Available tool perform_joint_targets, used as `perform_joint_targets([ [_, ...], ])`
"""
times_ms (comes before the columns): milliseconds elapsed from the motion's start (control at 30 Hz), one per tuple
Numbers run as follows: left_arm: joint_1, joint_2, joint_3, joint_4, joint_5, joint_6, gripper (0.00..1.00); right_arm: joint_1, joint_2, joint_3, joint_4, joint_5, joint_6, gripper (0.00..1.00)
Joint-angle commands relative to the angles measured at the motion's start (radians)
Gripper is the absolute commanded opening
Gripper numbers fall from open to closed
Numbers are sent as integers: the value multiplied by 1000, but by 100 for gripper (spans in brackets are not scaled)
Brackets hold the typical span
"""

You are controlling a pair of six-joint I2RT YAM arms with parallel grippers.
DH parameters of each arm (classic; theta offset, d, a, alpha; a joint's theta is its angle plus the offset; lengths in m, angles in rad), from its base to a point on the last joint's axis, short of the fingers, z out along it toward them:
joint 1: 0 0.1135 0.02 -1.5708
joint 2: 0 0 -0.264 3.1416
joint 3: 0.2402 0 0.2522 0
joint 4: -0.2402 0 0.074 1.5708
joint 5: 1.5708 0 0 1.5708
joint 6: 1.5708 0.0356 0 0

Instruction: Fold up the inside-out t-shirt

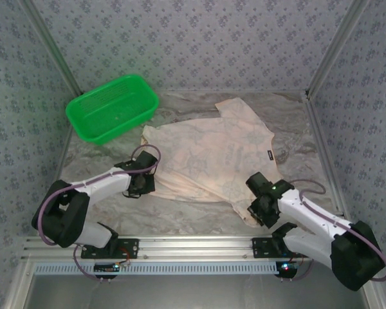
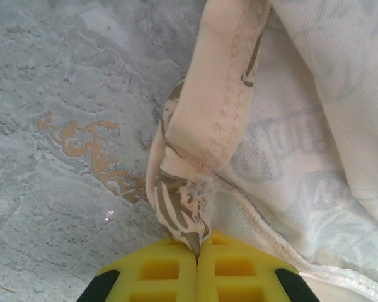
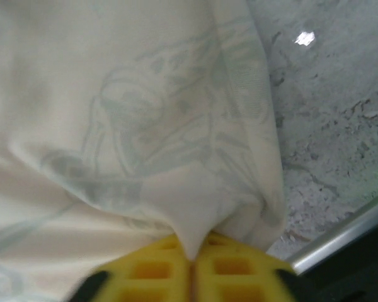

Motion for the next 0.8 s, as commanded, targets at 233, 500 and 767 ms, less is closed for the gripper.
perform_joint_targets([
  [233, -3, -220, -88, -83, -62, 17, 0, -33, -32, 110, -126, 88, 7, 0],
  [500, -18, -269, -114, 33, 279, 53, 0, -378, -24, 207, -135, 169, -346, 0],
  [767, -389, -70, 17, 139, 384, -85, 0, -704, 188, 326, 100, 295, -505, 0],
])
